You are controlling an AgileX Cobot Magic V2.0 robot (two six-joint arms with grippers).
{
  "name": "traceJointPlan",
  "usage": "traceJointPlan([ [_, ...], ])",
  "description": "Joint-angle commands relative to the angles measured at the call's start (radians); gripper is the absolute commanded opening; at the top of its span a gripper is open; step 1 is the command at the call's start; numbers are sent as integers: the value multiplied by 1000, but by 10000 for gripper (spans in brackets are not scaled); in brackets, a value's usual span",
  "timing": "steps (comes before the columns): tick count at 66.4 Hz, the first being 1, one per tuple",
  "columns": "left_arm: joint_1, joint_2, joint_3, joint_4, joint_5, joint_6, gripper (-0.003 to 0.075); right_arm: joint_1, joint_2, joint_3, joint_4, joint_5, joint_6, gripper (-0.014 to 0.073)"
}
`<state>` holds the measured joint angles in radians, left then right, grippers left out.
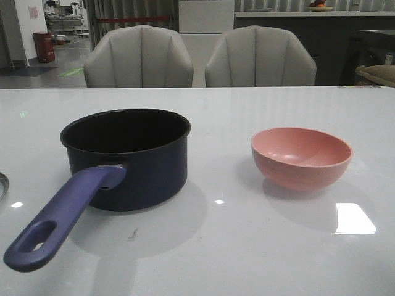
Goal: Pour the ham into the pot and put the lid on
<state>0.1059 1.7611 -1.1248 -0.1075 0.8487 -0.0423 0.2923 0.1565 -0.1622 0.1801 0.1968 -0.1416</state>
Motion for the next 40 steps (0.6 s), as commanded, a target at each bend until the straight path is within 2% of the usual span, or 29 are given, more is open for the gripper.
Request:
traceJointPlan([
  [1, 2, -25, -29, 2, 5, -6, 697, 3, 8, -29, -1, -74, -11, 167],
  [7, 2, -25, -31, 4, -1, -6, 685, 3, 8, -29, -1, -74, -11, 167],
  [11, 2, -25, -36, 7, -1, -6, 647, 3, 8, -29, -1, -74, -11, 167],
  [27, 2, -25, -37, 11, 1, -6, 393, 3, 8, -29, -1, -74, -11, 167],
  [40, 2, -25, -37, 11, 1, -6, 328, 3, 8, -29, -1, -74, -11, 167],
])
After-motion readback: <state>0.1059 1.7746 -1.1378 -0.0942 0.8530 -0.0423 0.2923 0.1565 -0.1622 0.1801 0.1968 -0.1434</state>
